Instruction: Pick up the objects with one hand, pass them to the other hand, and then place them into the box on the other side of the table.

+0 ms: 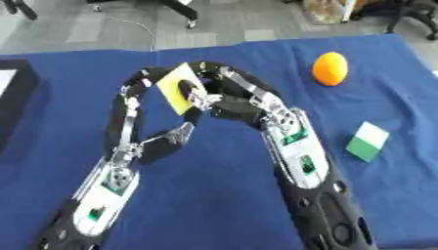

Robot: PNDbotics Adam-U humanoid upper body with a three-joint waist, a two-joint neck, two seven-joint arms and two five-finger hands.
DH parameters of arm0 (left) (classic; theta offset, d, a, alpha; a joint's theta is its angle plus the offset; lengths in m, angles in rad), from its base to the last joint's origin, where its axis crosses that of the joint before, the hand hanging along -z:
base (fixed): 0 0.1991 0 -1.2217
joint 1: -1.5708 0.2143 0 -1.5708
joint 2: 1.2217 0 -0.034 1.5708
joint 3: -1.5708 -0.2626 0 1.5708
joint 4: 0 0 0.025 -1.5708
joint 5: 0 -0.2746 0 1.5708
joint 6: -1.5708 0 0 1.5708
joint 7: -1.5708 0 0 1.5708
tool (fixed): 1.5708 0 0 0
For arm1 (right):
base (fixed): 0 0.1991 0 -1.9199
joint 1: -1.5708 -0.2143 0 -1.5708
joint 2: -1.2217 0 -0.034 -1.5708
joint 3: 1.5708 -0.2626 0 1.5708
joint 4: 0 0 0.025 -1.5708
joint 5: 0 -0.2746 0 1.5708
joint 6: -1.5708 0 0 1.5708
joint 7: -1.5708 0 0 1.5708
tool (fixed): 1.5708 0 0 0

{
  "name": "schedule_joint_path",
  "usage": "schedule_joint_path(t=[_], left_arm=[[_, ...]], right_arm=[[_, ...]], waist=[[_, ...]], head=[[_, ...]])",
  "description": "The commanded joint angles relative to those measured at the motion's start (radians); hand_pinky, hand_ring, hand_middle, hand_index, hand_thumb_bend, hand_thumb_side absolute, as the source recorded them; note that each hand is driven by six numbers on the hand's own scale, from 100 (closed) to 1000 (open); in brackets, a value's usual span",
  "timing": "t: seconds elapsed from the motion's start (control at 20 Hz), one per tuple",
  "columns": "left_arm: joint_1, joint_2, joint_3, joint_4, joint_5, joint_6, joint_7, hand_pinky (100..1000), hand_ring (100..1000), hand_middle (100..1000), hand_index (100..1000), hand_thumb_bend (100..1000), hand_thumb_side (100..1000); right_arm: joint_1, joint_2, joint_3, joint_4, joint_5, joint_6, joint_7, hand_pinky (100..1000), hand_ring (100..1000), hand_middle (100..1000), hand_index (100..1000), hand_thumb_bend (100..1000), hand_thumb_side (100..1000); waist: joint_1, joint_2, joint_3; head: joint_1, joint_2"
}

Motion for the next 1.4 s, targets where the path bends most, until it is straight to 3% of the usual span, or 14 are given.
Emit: schedule_joint_path(t=[0.05, 0.45, 0.75, 0.95, 1.4], left_arm=[[-0.007, -0.004, 0.005, 0.003, 0.005, 0.006, -0.004, 823, 705, 645, 769, 272, 219], [-0.008, -0.007, 0.005, 0.007, 0.030, 0.001, 0.008, 816, 697, 632, 753, 256, 235], [-0.009, -0.007, 0.004, -0.001, 0.045, -0.014, 0.026, 798, 663, 570, 677, 225, 236], [-0.010, -0.008, 0.005, -0.007, 0.055, -0.024, 0.062, 762, 588, 482, 579, 100, 245], [-0.009, -0.002, 0.004, -0.019, 0.062, -0.036, 0.122, 750, 566, 458, 549, 100, 244]], right_arm=[[-0.021, -0.003, 0.003, -0.031, -0.017, -0.003, 0.005, 587, 395, 535, 611, 100, 455], [-0.022, -0.004, 0.006, -0.027, -0.018, 0.000, 0.009, 585, 395, 532, 609, 100, 453], [-0.023, -0.004, 0.006, -0.014, -0.013, -0.001, 0.010, 584, 397, 545, 610, 100, 453], [-0.022, -0.004, 0.006, -0.011, -0.010, -0.003, 0.010, 585, 403, 562, 619, 100, 463], [-0.019, -0.005, 0.003, -0.017, -0.007, -0.019, 0.048, 614, 464, 655, 693, 100, 513]], waist=[[-0.013, 0.004, 0.001], [-0.013, 0.002, 0.000], [-0.014, 0.003, 0.001], [-0.015, 0.003, 0.001], [-0.014, 0.003, -0.002]], head=[[0.003, -0.003], [-0.001, -0.003], [-0.002, -0.003], [-0.002, -0.003], [-0.002, -0.003]])
